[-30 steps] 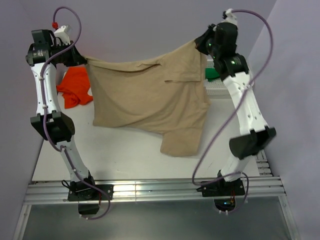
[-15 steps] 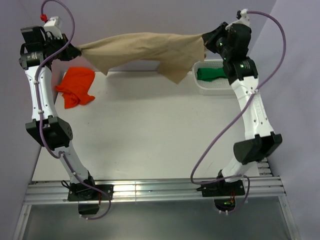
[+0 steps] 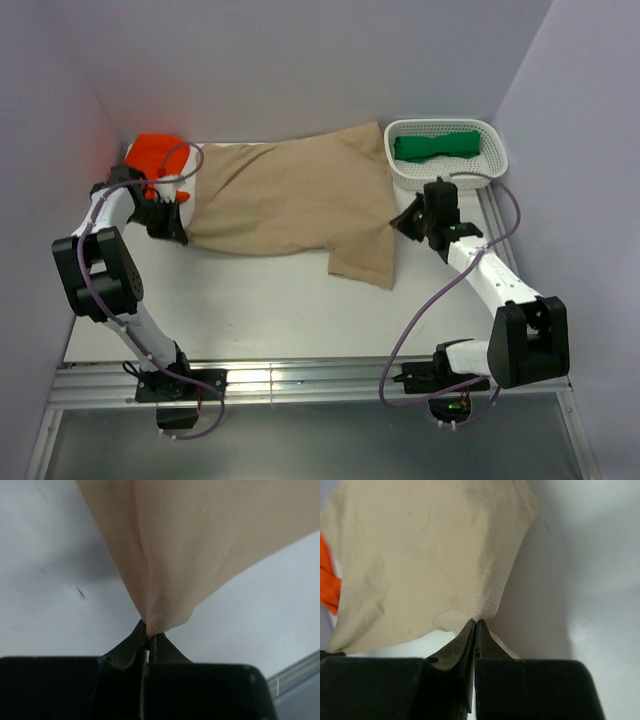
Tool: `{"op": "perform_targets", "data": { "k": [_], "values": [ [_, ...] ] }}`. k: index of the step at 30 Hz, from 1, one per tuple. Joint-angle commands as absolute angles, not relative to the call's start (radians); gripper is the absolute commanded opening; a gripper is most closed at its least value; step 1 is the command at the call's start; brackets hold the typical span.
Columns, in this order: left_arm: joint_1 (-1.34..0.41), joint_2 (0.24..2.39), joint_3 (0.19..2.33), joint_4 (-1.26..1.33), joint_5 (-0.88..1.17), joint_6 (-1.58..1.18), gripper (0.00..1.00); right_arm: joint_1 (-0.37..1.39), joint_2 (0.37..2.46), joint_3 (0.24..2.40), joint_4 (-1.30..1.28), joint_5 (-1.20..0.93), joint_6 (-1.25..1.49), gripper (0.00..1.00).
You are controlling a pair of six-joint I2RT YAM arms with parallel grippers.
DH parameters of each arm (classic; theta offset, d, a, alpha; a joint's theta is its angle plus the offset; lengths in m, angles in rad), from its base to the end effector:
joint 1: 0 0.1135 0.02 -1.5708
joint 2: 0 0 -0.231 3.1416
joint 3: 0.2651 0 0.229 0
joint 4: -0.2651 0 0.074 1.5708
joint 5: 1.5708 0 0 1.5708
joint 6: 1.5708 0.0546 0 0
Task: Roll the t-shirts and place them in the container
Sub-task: Flatten the tshirt
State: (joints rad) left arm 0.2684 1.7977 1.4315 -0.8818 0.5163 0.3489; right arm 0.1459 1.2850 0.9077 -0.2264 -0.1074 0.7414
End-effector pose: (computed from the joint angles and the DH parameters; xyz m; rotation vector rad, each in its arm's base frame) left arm 0.3334 0.0637 0.2003 0.2191 2.6263 -0.5321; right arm 0.2841 0.0477 0.2367 0.5961 2.1577 0.6130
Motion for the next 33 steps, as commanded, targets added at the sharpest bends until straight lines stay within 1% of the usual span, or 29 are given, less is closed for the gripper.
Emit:
{"op": "perform_targets", "data": {
  "k": [1,2,8,12,13,15,16,17,18,19,20,21,22,24,28,33],
  "values": [
    [0.273,1.687,1.292,-0.867,0.474,0.477,0.00,0.152,1.210,0.795,-0.143,-0.130,0.778,0.00],
    [0.273,1.689,1.242,-0.845,0.462,0.485,0.00,0.170,1.229,0.775,-0.146,-0.117,0.778,0.00],
    [0.273,1.743,1.154,-0.813,0.451,0.485,0.01,0.221,1.308,0.715,-0.155,-0.052,0.776,0.00],
    [0.273,1.741,1.140,-0.801,0.446,0.482,0.08,0.238,1.348,0.732,-0.173,-0.002,0.764,0.00],
    [0.275,1.738,1.141,-0.804,0.442,0.482,0.15,0.239,1.362,0.741,-0.199,0.035,0.761,0.01],
    [0.275,1.714,1.131,-0.804,0.431,0.486,0.22,0.239,1.361,0.750,-0.224,0.063,0.755,0.06],
    [0.276,1.701,1.126,-0.796,0.413,0.485,0.32,0.239,1.347,0.753,-0.241,0.087,0.756,0.16],
    [0.279,1.688,1.121,-0.790,0.404,0.485,0.37,0.239,1.336,0.750,-0.248,0.098,0.752,0.23],
    [0.285,1.662,1.111,-0.785,0.394,0.483,0.41,0.239,1.327,0.750,-0.268,0.109,0.749,0.34],
    [0.290,1.651,1.108,-0.782,0.387,0.483,0.50,0.239,1.319,0.750,-0.278,0.120,0.749,0.40],
    [0.296,1.629,1.100,-0.781,0.373,0.480,0.53,0.239,1.296,0.749,-0.284,0.130,0.746,0.44],
    [0.311,1.617,1.095,-0.781,0.365,0.480,0.55,0.239,1.286,0.743,-0.293,0.135,0.746,0.51],
    [0.316,1.606,1.091,-0.781,0.359,0.477,0.58,0.239,1.269,0.738,-0.308,0.146,0.744,0.54],
    [0.339,1.577,1.081,-0.791,0.353,0.479,0.60,0.238,1.218,0.718,-0.324,0.159,0.749,0.59],
    [0.371,1.526,1.055,-0.810,0.360,0.489,0.61,0.238,1.120,0.667,-0.339,0.163,0.762,0.62],
    [0.370,1.512,1.011,-0.819,0.408,0.515,0.63,0.238,1.054,0.572,-0.295,0.084,0.778,0.61]
  ]
}}
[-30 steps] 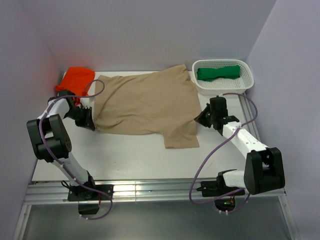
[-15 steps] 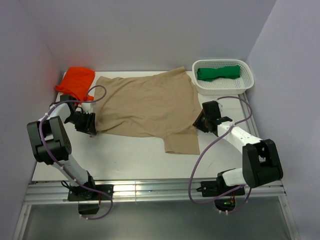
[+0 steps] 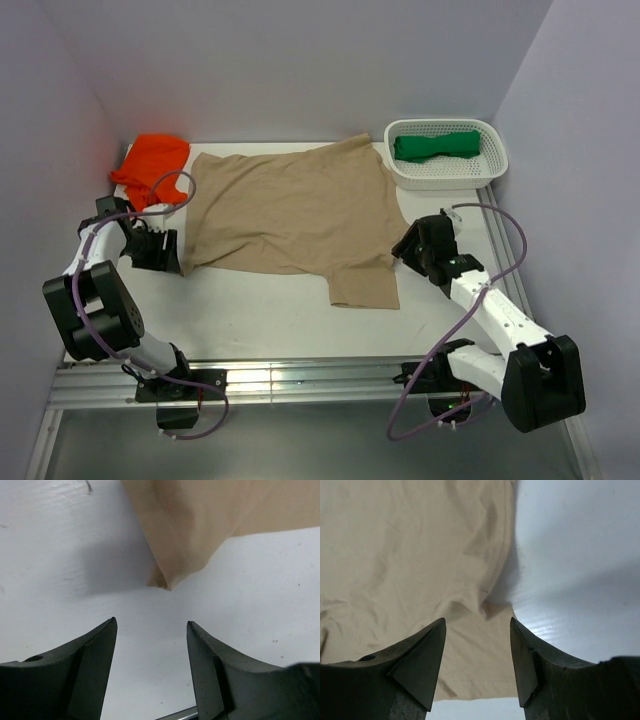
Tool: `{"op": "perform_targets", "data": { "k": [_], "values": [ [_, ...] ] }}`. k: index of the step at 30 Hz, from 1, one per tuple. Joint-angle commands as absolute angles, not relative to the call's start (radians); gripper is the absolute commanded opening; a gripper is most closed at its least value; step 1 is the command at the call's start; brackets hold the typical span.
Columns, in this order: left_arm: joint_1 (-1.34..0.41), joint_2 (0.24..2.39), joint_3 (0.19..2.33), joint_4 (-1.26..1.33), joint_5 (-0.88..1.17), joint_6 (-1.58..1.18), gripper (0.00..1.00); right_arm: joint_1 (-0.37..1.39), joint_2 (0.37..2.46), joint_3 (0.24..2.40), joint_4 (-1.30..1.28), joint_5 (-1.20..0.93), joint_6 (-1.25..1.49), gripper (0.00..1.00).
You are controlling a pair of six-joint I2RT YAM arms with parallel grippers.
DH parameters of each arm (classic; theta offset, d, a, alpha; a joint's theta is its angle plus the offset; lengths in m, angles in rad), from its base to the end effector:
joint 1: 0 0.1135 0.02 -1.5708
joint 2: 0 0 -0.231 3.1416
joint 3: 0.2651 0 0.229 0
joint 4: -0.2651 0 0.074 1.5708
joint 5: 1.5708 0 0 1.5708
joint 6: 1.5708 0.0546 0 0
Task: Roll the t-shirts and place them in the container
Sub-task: Flatten the tshirt
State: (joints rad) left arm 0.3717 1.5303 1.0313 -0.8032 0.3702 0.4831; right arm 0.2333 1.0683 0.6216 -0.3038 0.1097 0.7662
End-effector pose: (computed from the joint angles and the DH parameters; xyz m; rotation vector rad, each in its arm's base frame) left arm 0.2555 0.0784 0.1708 0.2209 2.7216 -0.3123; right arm 0.2230 0.0468 0.1871 0.6716 2.2479 0.3757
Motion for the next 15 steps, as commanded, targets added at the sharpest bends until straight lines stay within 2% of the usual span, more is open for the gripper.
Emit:
{"op": "perform_targets", "data": {
  "k": [1,6,15],
  "values": [
    [0.368,1.520,1.011,-0.819,0.428,0.532,0.63,0.238,1.045,0.559,-0.285,0.072,0.776,0.61],
    [0.367,1.496,0.948,-0.766,0.428,0.580,0.64,0.238,1.039,0.500,-0.259,0.060,0.769,0.61],
    [0.308,1.437,0.851,-0.520,0.353,0.551,0.64,0.238,1.077,0.463,-0.218,0.063,0.755,0.57]
  ]
}}
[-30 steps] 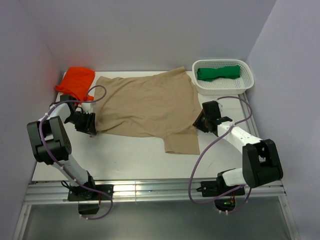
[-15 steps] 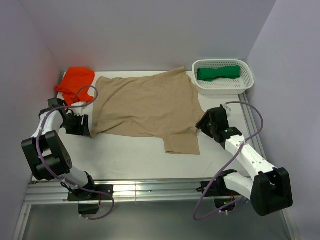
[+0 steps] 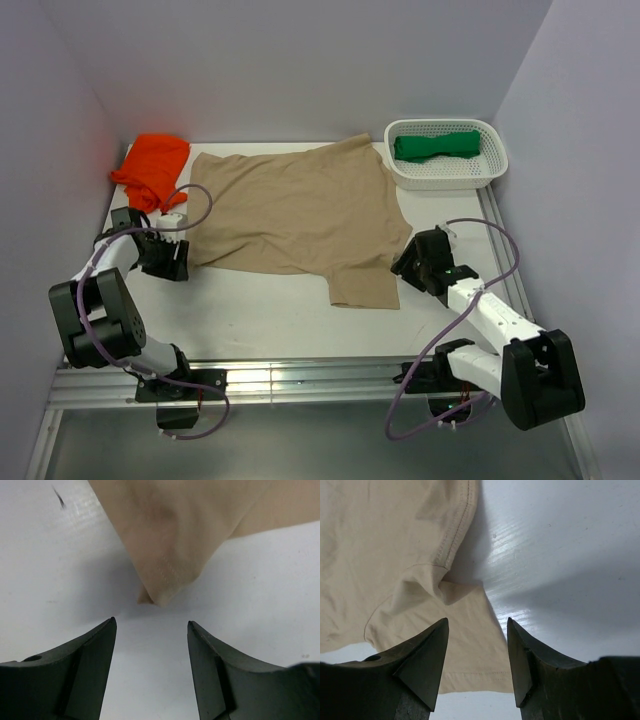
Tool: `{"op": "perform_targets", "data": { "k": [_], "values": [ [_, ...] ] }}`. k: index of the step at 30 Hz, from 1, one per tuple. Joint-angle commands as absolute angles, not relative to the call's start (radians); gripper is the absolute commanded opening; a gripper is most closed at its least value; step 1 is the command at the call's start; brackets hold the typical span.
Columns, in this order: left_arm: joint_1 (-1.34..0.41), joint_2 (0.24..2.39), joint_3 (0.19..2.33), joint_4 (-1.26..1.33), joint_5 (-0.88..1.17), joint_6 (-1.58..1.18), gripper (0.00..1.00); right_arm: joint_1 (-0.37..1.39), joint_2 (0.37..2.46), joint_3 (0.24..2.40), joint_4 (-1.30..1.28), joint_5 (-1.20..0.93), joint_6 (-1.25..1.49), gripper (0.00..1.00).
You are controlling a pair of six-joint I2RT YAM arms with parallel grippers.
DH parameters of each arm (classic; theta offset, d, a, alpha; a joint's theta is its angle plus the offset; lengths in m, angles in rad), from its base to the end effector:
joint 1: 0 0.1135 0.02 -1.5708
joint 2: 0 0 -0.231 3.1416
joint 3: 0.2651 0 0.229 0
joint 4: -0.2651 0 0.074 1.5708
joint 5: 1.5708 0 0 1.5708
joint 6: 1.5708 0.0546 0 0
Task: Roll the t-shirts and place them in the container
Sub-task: Flatten the tshirt
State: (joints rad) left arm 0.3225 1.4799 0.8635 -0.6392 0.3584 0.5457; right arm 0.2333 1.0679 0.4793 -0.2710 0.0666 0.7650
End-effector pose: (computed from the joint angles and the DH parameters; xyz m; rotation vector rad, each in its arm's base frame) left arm 0.2459 0.0620 0.1458 0.3774 2.6706 -0.2629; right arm 0.2048 0.0449 0.1458 0.6762 2.3675 0.3657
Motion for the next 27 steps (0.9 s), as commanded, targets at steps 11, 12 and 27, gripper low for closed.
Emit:
{"op": "perform_targets", "data": {
  "k": [11,12,27],
  "values": [
    [0.287,1.416,0.845,-0.480,0.348,0.560,0.64,0.244,1.062,0.437,-0.284,0.006,0.745,0.56],
    [0.285,1.419,0.848,-0.480,0.347,0.560,0.64,0.245,1.060,0.436,-0.310,0.005,0.744,0.56],
    [0.287,1.391,0.851,-0.503,0.330,0.575,0.65,0.327,0.994,0.422,-0.475,-0.014,0.796,0.56]
  ]
}}
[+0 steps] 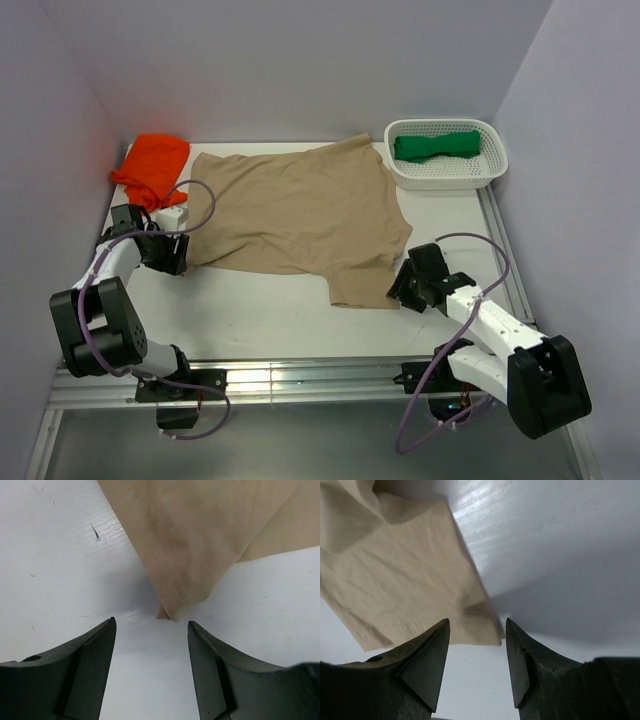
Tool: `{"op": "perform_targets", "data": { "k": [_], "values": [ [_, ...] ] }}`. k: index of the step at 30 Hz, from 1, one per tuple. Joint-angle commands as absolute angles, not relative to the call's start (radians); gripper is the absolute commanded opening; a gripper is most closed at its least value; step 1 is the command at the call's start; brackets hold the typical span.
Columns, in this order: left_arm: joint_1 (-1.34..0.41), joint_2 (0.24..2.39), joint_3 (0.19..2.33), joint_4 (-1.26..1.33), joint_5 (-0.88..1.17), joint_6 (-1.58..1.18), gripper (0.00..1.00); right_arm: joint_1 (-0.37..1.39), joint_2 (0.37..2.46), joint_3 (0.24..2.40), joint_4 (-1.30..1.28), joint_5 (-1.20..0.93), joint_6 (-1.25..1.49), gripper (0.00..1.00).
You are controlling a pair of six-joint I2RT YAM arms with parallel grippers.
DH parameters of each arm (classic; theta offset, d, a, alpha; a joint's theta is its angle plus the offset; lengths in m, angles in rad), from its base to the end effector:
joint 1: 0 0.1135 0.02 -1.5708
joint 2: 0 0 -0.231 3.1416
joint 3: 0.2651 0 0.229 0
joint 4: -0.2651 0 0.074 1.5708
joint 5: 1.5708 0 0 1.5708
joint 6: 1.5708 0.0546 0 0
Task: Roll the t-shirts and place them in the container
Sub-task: Flatten the tshirt
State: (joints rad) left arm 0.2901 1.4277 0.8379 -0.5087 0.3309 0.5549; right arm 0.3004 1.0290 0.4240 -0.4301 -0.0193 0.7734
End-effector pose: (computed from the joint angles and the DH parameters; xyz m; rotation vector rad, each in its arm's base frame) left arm 0.2554 0.0577 0.1572 0.4427 2.5401 -0.1382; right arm 0.1739 0.0550 0.1245 0.6172 2.5908 0.3959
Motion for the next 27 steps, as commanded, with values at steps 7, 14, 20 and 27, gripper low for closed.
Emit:
{"op": "perform_targets", "data": {
  "k": [7,14,20,27],
  "values": [
    [0.287,1.408,0.862,-0.508,0.334,0.574,0.64,0.365,0.951,0.390,-0.486,-0.002,0.844,0.48],
    [0.285,1.417,0.867,-0.520,0.348,0.572,0.64,0.365,0.936,0.413,-0.477,0.028,0.864,0.00],
    [0.285,1.408,0.868,-0.575,0.387,0.612,0.66,0.364,0.804,0.532,-0.635,0.064,0.850,0.00],
    [0.287,1.427,0.856,-0.581,0.400,0.647,0.74,0.364,0.706,0.609,-0.724,0.043,0.845,0.00]
  ]
}}
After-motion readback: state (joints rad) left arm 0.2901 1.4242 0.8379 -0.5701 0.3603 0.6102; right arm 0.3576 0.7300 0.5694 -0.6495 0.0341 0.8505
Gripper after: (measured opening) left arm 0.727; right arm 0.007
